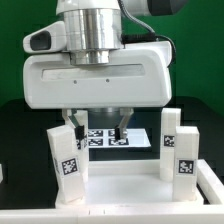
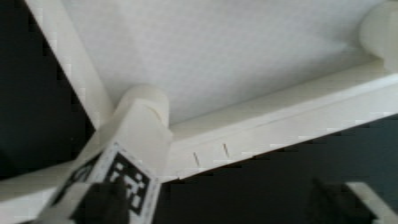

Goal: Assemble desk

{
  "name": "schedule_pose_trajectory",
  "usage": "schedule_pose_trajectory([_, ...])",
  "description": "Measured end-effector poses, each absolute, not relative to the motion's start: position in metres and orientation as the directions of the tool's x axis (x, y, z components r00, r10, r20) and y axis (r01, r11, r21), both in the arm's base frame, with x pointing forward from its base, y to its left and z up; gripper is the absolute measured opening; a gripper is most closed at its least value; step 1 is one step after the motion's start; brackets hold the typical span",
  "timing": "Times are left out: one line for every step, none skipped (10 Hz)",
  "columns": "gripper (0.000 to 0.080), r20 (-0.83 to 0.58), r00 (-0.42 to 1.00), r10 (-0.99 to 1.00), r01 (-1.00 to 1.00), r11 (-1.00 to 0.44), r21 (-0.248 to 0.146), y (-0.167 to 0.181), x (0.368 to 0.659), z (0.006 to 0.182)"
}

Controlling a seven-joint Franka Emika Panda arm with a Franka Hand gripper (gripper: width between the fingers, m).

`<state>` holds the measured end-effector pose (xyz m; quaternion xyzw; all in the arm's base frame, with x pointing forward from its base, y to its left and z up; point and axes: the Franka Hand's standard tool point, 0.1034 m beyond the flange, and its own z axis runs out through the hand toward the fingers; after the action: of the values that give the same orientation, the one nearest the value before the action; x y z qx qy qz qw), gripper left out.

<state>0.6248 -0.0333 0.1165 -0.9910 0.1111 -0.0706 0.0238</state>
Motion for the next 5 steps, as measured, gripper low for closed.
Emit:
schedule_pose_trajectory([0.0618,0.138,0.977,-0.162,-0.156,-0.986,-0.054,-0.033,0.625,0.117])
schedule_pose_trajectory([0.0618,0.14,0.968,-0.207,-0.199,-0.978,-0.07,-0.029,0.625,0.123])
schedule_pose_trajectory([0.0643,0.145,0.967,-0.208,-0.199,-0.977,-0.08,-0.023,0.622,0.132])
schedule_pose_trajectory([0.0648,0.144,0.966,-0.213,-0.202,-0.975,-0.089,-0.02,0.616,0.138])
schedule_pose_trajectory([0.0648,0.144,0.966,-0.216,-0.204,-0.975,-0.09,-0.023,0.612,0.14])
